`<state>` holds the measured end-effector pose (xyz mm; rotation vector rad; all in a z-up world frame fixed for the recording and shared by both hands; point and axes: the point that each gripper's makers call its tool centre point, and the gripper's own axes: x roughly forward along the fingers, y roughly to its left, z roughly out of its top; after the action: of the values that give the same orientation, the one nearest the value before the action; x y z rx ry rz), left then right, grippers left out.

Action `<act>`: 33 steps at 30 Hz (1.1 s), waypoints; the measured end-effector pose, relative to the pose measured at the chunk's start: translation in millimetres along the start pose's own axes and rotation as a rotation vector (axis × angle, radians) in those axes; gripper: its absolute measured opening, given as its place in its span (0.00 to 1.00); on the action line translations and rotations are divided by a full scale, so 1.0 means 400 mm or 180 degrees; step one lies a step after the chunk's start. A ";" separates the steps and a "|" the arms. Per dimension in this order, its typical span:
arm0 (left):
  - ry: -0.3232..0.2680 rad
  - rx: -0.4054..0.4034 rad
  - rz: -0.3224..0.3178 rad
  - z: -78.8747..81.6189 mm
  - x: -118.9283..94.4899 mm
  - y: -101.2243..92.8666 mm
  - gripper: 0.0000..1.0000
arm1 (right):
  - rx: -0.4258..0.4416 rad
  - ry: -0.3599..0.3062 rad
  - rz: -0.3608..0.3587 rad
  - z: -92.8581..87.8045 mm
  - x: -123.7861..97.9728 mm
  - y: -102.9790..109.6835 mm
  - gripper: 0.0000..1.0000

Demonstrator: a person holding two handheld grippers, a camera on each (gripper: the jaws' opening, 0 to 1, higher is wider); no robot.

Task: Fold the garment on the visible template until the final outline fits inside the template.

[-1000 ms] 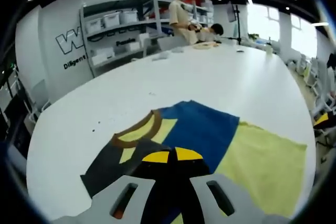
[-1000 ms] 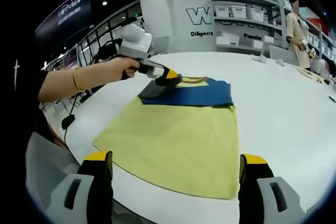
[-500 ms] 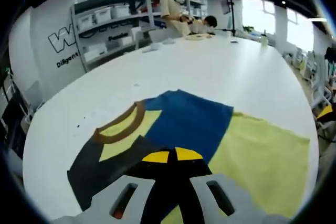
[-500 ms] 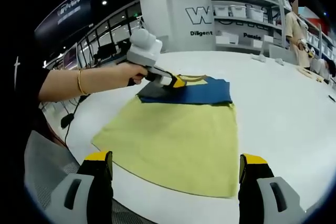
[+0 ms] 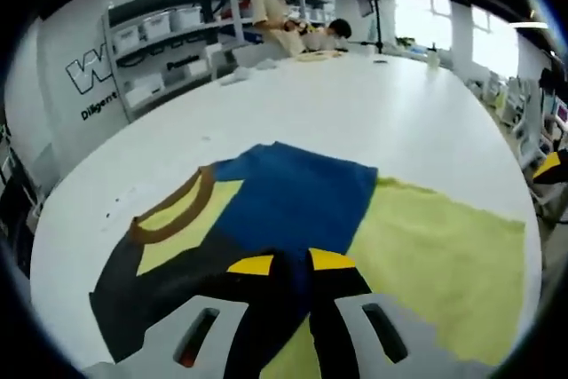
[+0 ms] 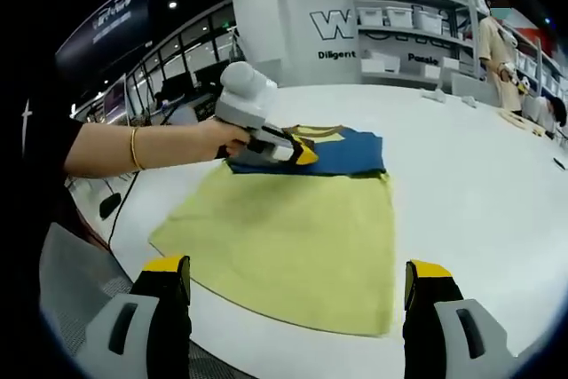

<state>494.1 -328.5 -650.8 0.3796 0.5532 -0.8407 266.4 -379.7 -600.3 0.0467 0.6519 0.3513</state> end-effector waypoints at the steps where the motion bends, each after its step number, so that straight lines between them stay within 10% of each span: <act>1: -0.0054 0.0033 -0.0058 0.006 0.000 -0.009 0.18 | 0.0012 -0.0013 -0.0007 0.002 0.000 -0.002 0.99; 18: -0.0811 0.0226 -0.0186 0.115 -0.079 -0.026 0.82 | 0.0054 -0.0025 -0.0048 -0.002 -0.006 -0.006 0.99; 33: -0.1113 0.0151 -0.0059 0.128 -0.163 0.081 0.90 | 0.0099 -0.0070 -0.0046 0.002 -0.008 -0.009 0.99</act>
<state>500.1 -296.5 -567.6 0.2626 0.2126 -0.9153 265.5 -384.0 -598.4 0.0753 0.6357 0.3263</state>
